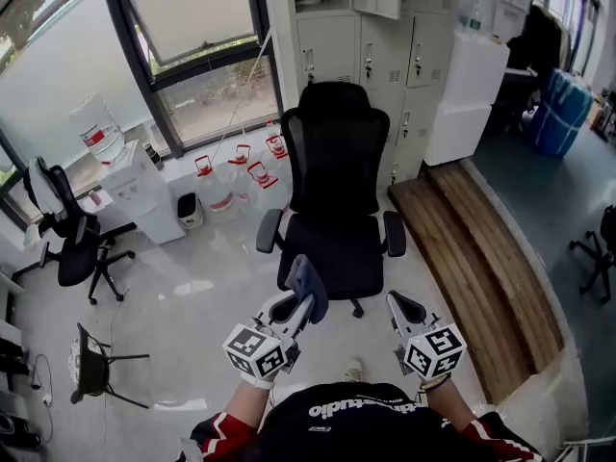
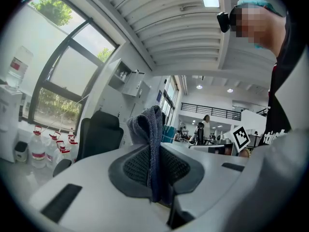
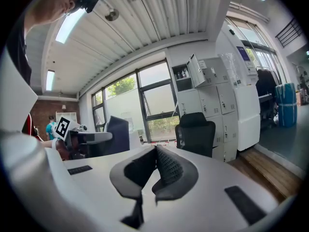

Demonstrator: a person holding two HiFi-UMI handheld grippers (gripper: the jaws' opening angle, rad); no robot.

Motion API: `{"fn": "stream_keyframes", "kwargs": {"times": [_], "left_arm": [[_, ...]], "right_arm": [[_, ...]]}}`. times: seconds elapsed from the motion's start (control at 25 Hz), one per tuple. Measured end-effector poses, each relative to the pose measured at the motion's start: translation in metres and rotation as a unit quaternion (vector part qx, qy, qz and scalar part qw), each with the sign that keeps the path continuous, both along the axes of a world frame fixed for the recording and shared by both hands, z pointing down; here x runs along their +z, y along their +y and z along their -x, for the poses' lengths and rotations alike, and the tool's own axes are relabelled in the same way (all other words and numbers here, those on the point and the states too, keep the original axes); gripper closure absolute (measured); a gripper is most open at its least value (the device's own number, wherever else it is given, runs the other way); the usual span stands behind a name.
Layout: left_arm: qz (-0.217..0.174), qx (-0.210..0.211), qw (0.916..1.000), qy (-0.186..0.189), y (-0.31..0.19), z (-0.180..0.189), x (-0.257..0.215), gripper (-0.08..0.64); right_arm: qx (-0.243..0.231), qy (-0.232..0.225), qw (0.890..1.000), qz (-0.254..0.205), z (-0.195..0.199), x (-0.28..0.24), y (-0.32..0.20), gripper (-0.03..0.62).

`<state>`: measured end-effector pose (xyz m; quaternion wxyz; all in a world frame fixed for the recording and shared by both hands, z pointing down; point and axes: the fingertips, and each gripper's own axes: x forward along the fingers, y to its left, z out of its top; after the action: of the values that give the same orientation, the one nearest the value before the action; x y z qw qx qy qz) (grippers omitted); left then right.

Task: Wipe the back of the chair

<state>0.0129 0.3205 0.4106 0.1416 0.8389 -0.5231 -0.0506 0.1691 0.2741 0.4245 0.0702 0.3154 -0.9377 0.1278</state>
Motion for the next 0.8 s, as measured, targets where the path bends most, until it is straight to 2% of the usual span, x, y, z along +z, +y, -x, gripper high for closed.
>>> {"fn": "stream_keyframes", "kwargs": {"times": [0.28,0.4,0.52,0.8], "left_arm": [[0.003,-0.014,0.9997,-0.018,-0.069,-0.018,-0.012,0.505],[0.008,-0.023,0.9992,-0.033,-0.087,-0.028,-0.014,0.505],[0.019,-0.029,0.9989,-0.03,-0.098,-0.033,-0.011,0.505],[0.031,-0.047,0.9978,-0.033,-0.119,-0.014,-0.009,0.505]], "right_arm": [[-0.026,-0.012,1.0,0.003,-0.009,-0.007,-0.073,0.58],[-0.036,-0.017,0.999,0.005,-0.016,-0.006,-0.099,0.58],[-0.041,-0.03,0.999,0.014,-0.02,-0.004,-0.117,0.58],[-0.064,-0.048,0.997,0.021,0.008,-0.004,-0.146,0.58]]}}
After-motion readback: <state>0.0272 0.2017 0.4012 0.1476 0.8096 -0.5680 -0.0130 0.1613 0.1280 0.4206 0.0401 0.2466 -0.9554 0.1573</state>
